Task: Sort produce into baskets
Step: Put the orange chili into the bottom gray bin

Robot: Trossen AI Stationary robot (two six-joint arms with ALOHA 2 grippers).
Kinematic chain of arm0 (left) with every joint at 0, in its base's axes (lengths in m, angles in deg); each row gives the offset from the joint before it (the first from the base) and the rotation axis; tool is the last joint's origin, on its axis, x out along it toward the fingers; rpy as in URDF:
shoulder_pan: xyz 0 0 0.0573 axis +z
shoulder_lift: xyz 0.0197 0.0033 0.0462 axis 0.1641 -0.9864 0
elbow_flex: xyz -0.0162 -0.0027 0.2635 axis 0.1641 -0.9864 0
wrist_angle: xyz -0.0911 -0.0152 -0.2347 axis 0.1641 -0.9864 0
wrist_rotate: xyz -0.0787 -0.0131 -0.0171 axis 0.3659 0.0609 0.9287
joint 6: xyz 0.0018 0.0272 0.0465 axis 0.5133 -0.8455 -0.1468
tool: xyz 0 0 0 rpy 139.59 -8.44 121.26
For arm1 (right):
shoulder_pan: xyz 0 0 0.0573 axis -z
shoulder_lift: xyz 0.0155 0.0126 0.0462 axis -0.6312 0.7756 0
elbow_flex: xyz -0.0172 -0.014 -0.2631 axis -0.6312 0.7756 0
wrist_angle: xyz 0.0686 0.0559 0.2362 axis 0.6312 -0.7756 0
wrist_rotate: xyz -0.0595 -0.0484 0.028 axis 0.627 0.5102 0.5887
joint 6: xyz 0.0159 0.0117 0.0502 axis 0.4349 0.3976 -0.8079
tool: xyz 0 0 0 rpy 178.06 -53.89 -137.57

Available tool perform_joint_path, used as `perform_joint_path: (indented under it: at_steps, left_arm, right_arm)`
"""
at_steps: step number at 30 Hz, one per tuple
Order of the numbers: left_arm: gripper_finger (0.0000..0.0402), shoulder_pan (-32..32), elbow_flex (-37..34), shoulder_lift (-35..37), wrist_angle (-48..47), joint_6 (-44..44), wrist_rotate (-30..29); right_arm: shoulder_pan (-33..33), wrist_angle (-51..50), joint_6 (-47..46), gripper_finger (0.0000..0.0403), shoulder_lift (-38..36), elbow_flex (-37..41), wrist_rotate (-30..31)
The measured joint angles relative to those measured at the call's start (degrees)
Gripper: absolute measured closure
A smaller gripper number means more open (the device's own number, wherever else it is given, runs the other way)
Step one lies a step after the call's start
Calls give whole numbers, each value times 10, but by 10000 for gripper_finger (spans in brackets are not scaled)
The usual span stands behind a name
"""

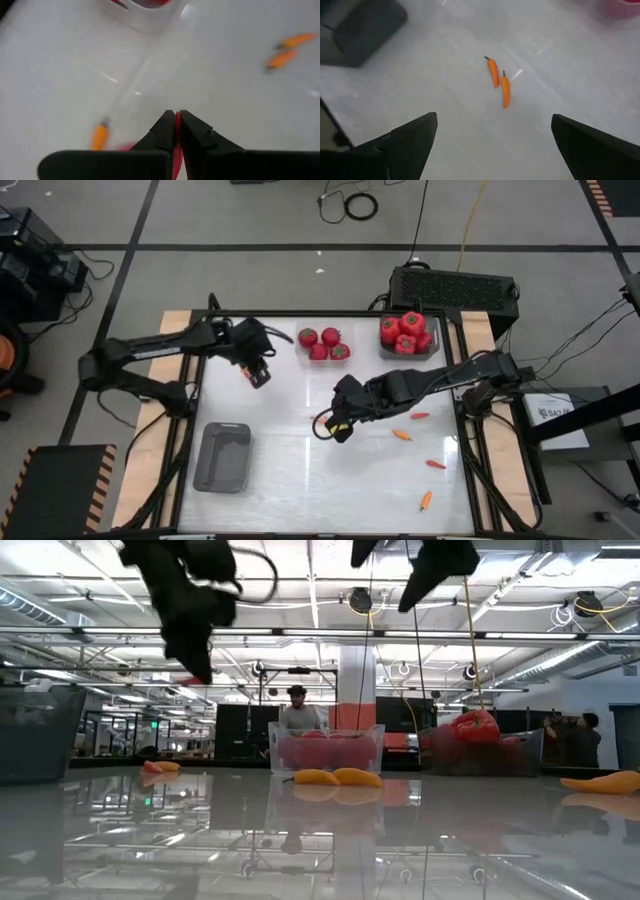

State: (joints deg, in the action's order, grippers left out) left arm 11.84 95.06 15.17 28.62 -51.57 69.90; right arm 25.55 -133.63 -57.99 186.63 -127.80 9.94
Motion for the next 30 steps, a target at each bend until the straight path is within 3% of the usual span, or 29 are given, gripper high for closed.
perform_joint_path:
  at_steps: [9, 14, 19, 24, 30]
  left_arm:
    - [381, -163, 4, 145, -47, 301, 19]
    - [381, -285, 4, 189, -70, 482, -21]
    - [381, -417, 4, 187, -116, 636, -70]
    - [381, -508, 3, 157, -167, 744, -84]
    - [381, -584, -26, 104, -132, 802, -84]
  right_arm:
    - [-7, 124, 167, 19, 1, 147, 13]
    - [2, 238, 224, 19, 0, 238, 31]
    - [17, 374, 258, 19, 0, 320, 32]
    - [30, 496, 298, 19, 0, 383, 39]
    - [35, 525, 293, 19, 0, 423, 48]
